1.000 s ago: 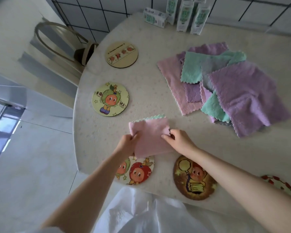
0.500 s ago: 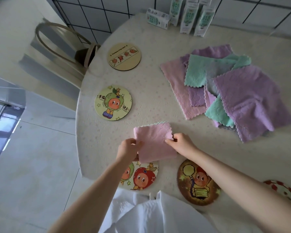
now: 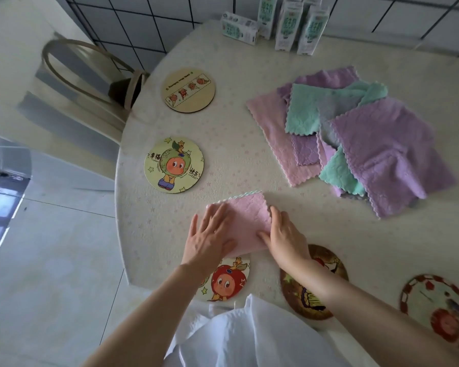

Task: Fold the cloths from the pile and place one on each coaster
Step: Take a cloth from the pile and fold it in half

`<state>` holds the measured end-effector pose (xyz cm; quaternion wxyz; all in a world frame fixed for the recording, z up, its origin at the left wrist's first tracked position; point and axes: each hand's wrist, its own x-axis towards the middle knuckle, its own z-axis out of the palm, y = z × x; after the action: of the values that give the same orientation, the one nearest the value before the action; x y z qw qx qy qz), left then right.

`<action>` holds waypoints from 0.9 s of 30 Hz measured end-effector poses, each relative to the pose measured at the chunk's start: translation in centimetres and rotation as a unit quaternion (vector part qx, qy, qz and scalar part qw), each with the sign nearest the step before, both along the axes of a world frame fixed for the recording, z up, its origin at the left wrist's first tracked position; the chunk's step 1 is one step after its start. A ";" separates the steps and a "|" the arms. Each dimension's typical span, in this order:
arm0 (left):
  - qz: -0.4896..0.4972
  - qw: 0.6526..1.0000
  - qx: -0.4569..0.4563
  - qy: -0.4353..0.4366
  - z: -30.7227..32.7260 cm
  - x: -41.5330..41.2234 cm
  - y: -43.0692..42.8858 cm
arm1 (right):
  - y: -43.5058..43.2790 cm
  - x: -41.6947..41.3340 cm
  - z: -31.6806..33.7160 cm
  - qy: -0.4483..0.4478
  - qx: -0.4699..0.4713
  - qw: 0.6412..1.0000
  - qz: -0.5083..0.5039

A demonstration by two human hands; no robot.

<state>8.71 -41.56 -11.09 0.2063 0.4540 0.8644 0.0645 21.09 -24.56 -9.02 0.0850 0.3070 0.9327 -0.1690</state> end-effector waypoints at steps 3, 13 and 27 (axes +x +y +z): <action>0.053 0.999 -0.013 -0.004 0.0 -0.6 -0.9 | 0.1 0.7 -0.1 0.017 -0.011 1.000 -0.015; 0.328 0.927 0.088 -0.163 2.7 0.6 0.6 | 0.2 -1.2 1.1 0.011 -0.271 0.917 -0.293; 0.534 0.679 0.133 -0.486 4.2 -2.5 3.8 | 2.6 -3.4 3.5 -0.059 -0.404 0.827 -0.387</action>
<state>6.24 -37.78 -6.86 0.4650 -0.1571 0.7207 0.4896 17.69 -21.94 -5.54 0.1843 0.5906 0.5790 -0.5310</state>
